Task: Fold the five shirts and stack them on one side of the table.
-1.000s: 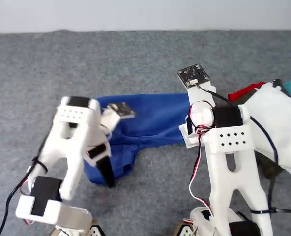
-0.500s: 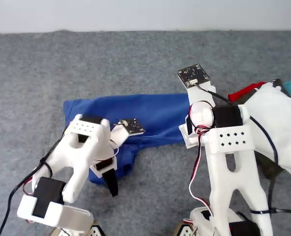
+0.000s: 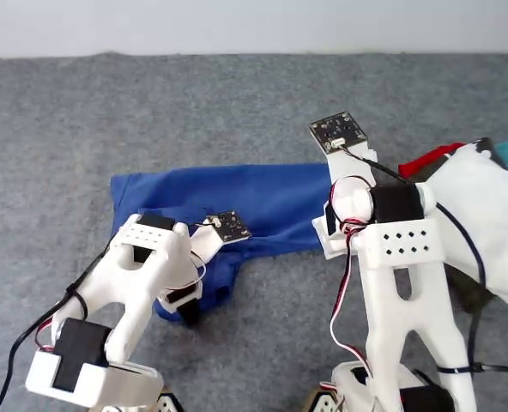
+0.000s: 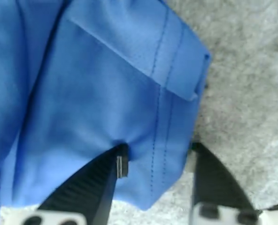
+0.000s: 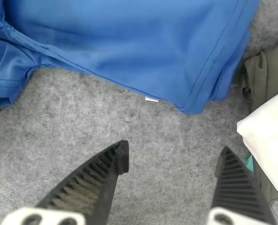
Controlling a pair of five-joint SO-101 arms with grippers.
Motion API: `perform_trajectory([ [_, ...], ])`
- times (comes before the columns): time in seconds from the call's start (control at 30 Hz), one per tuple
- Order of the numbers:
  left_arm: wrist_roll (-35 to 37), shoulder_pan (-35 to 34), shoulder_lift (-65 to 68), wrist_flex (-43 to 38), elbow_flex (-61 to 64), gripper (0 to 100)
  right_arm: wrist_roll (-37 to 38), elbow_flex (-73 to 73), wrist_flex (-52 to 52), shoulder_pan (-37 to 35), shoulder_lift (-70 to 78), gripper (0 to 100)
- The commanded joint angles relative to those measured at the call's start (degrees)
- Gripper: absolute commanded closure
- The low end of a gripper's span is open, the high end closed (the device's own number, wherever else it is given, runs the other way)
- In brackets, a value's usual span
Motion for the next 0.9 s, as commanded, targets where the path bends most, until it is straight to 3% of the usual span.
perform_trajectory([
  [0.0, -0.44, 0.09, -0.18, -0.62, 0.31, 82, -0.62, -0.18, -0.57, -0.31, -1.89, 69.6],
  [0.13, -0.35, 0.26, -0.18, -0.53, -0.04, 83, -0.62, -0.18, -0.57, -0.4, -1.89, 69.6],
  [0.3, -0.35, 0.26, -0.53, 0.7, -2.42, 98, -0.62, -0.18, -0.57, -0.4, -1.89, 69.6],
  [0.57, -0.26, 0.26, -0.26, 15.03, -14.9, 97, -0.62, -0.18, -0.48, -0.4, -1.89, 69.6],
  [0.87, -0.35, 0.0, -0.26, 14.95, -16.84, 97, -0.62, -0.18, -0.48, -0.4, -1.89, 69.6],
])
